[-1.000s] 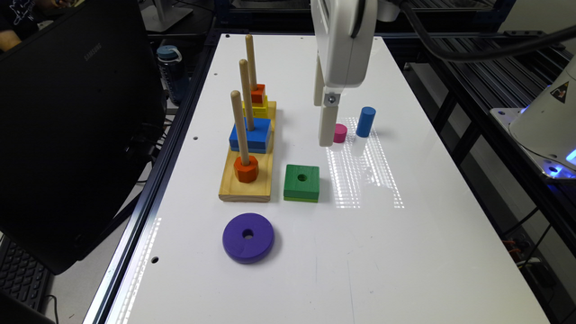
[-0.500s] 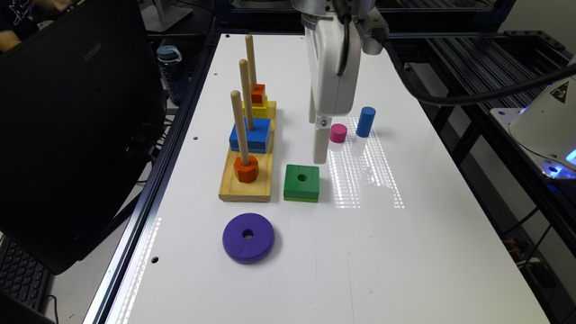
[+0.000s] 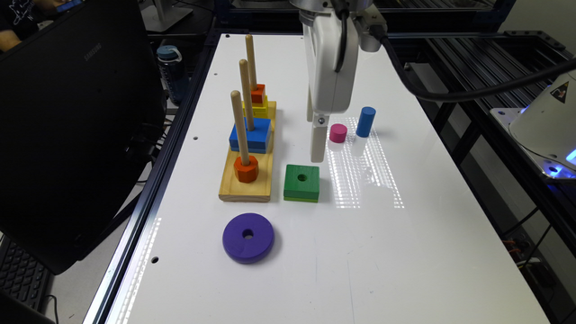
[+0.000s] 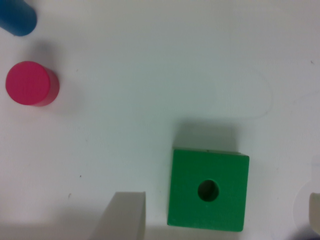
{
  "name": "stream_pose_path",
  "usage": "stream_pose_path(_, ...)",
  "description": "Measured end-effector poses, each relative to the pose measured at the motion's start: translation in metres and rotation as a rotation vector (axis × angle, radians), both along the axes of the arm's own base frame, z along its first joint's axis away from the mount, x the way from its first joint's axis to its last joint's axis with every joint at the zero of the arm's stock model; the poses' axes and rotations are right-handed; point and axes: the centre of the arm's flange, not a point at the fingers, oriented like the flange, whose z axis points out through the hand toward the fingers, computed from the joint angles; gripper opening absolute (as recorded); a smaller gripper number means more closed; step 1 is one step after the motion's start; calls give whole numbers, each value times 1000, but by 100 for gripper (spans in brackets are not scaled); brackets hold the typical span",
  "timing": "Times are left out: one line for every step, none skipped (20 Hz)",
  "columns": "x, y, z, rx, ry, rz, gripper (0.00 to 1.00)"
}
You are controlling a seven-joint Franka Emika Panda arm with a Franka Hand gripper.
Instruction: Pick up green block.
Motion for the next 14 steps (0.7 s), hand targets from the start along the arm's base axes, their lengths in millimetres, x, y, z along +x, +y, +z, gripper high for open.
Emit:
stream_pose_path(0, 0, 0, 0, -1, 0, 100)
stream_pose_path(0, 0, 0, 0, -1, 0, 100)
stream_pose_path(1, 0, 1, 0, -1, 0, 100)
stream_pose_path(1, 0, 1, 0, -2, 0, 100)
stream_pose_path(1, 0, 1, 0, -2, 0, 100)
stream_pose_path(1, 0, 0, 0, 0, 0, 100)
stream_pose_path(1, 0, -3, 1, 4, 1, 100)
stream_pose_path(1, 0, -8, 1, 6, 1, 100)
stream_pose_path(2, 0, -13, 0, 6, 1, 100)
stream_pose_path(2, 0, -17, 1, 7, 1, 100)
stream_pose_path(3, 0, -20, 1, 6, 1, 100)
stream_pose_path(4, 0, -21, 0, 6, 1, 100)
stream_pose_path(4, 0, -22, 0, 7, 1, 100)
stream_pose_path(5, 0, -22, 1, 6, 1, 100)
